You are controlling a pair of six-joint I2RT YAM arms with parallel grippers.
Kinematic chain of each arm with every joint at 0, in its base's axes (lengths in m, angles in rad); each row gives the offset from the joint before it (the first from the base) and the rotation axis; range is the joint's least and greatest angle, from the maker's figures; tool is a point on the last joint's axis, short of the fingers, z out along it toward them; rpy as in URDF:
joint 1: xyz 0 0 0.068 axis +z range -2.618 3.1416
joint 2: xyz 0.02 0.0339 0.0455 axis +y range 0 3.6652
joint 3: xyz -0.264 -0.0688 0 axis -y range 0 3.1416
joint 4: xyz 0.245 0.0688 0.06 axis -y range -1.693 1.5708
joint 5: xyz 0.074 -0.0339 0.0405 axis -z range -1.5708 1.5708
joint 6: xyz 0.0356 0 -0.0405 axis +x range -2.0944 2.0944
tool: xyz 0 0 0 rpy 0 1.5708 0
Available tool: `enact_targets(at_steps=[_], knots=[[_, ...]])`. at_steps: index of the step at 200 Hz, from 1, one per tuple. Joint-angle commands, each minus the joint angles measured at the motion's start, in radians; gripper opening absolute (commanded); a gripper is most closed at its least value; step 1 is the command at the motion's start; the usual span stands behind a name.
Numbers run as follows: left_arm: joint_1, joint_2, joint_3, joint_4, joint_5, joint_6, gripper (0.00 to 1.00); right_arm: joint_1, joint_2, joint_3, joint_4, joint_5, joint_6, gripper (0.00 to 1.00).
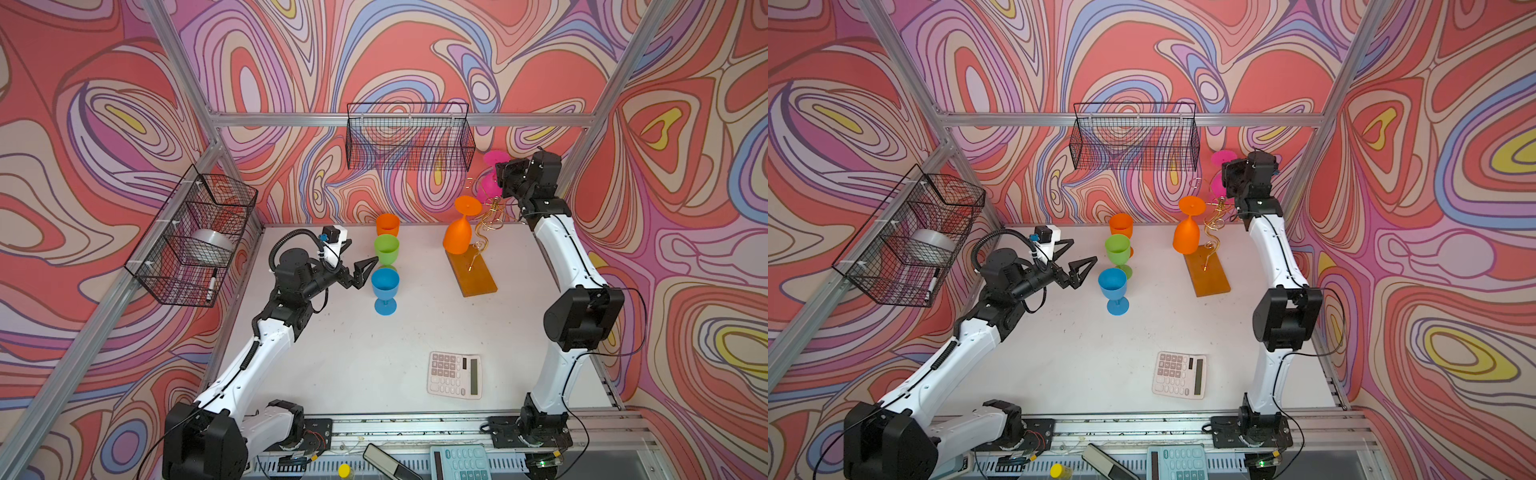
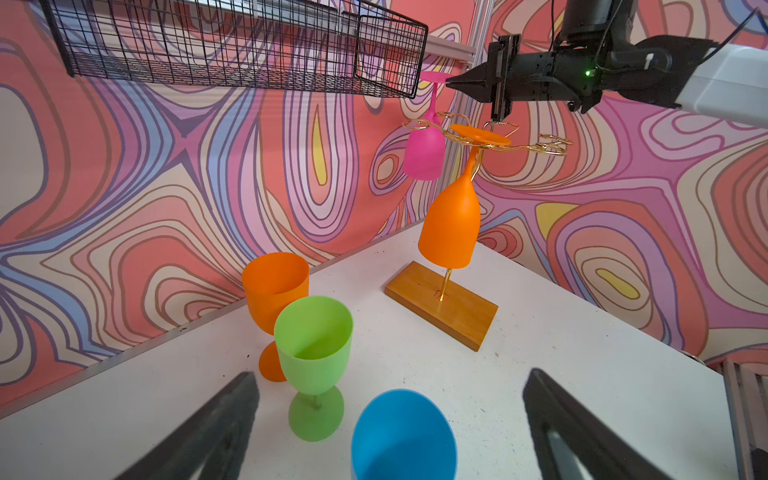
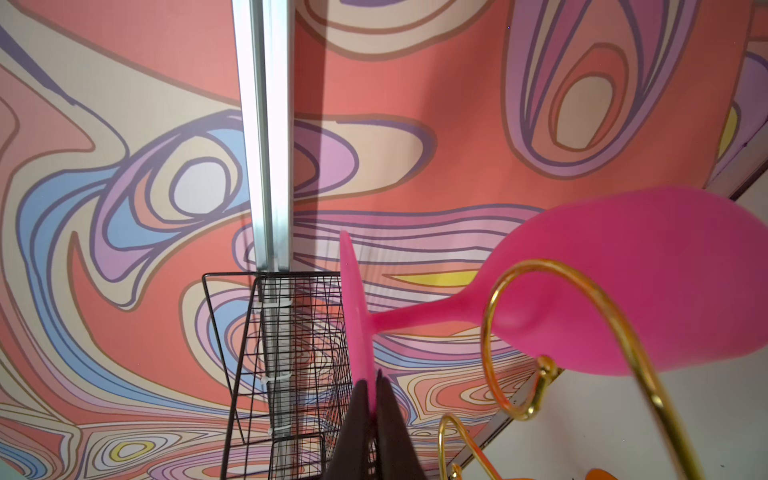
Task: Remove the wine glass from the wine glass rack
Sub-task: 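Lift the pink glass up off the rack hook with the right gripper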
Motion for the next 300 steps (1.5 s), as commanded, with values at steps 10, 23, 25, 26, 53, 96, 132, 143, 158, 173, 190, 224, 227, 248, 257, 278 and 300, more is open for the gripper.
enact_targets(at_steps=[10,23,25,26,53,96,132,143,158,173,190,224,227,248,257,278,300], knots=[[-0.005,-0.015,0.006,0.011,0.02,0.005,1.0,-0.014,-0.029,-0.039,0.07,0.04,0.01,0.0],[-0.005,-0.016,0.006,0.011,0.022,0.005,1.0,-0.02,-0.046,-0.066,0.092,0.053,0.014,0.0],[-0.005,-0.015,0.005,0.011,0.021,0.004,1.0,-0.022,-0.049,-0.07,0.094,0.053,0.015,0.0],[-0.004,-0.015,0.005,0.011,0.021,0.005,1.0,-0.022,-0.05,-0.072,0.094,0.055,0.014,0.0],[-0.004,-0.016,0.006,0.01,0.021,0.007,1.0,-0.032,-0.068,-0.092,0.104,0.076,0.015,0.0],[-0.005,-0.017,0.005,0.008,0.02,0.006,1.0,-0.054,-0.084,-0.107,0.133,0.107,0.003,0.0],[-0.005,-0.016,0.005,0.008,0.02,0.007,1.0,-0.064,-0.101,-0.125,0.152,0.127,0.0,0.0],[-0.005,-0.014,0.007,0.007,0.02,0.008,1.0,-0.067,-0.107,-0.129,0.156,0.132,-0.004,0.0],[-0.005,-0.015,0.007,0.007,0.02,0.008,1.0,-0.072,-0.123,-0.143,0.162,0.143,-0.012,0.0],[-0.005,-0.012,0.006,0.007,0.02,0.009,1.0,-0.076,-0.139,-0.158,0.166,0.155,-0.028,0.0],[-0.005,-0.012,0.006,0.006,0.019,0.007,1.0,-0.082,-0.161,-0.171,0.164,0.17,-0.049,0.0],[-0.005,-0.01,0.009,0.007,0.023,0.005,1.0,-0.105,-0.2,-0.208,0.152,0.196,-0.083,0.0],[-0.004,-0.01,0.008,0.008,0.023,0.004,1.0,-0.107,-0.2,-0.211,0.151,0.197,-0.085,0.0],[-0.004,-0.009,0.008,0.011,0.026,0.001,1.0,-0.121,-0.244,-0.236,0.148,0.205,-0.104,0.0],[-0.005,-0.009,0.008,0.011,0.025,-0.001,1.0,-0.125,-0.257,-0.245,0.146,0.213,-0.119,0.0],[-0.005,-0.007,0.008,0.014,0.025,-0.006,1.0,-0.126,-0.286,-0.249,0.122,0.243,-0.183,0.0],[-0.004,-0.006,0.008,0.018,0.021,-0.016,1.0,-0.126,-0.307,-0.219,0.075,0.261,-0.287,0.0]])
